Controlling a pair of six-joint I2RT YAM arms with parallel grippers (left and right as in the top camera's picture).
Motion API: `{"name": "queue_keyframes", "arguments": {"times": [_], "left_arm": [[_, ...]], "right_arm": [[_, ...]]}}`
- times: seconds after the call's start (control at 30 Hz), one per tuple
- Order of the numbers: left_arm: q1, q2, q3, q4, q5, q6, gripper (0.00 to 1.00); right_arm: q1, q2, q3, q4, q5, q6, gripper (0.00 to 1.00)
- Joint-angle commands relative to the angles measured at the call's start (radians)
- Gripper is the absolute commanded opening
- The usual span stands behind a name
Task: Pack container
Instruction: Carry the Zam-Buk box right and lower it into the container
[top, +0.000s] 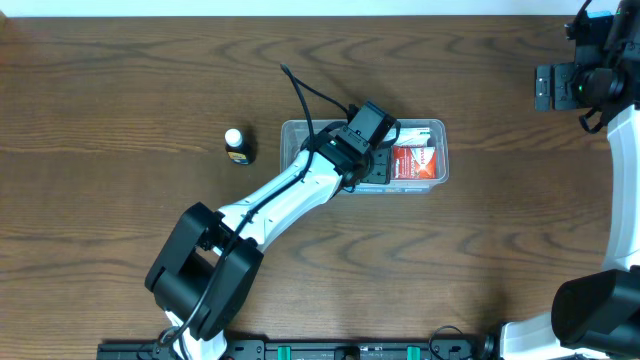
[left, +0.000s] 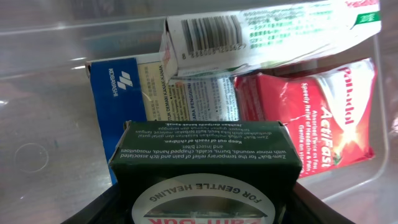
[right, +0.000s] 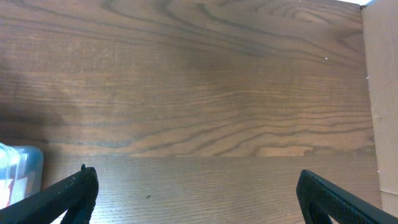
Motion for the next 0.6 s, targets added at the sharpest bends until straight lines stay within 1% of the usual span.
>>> {"name": "queue_keyframes", "arguments": {"times": [0.0, 0.57], "left_arm": [[0.001, -0.003, 0.025, 0.005, -0.015, -0.005, 0.57], [0.001, 0.0, 0.025, 0.018, -0.015, -0.005, 0.58]], "right_arm": [[-0.002, -0.004, 0.005, 0.0, -0.004, 0.01, 0.99], [-0.002, -0.004, 0.005, 0.0, -0.004, 0.01, 0.99]]}}
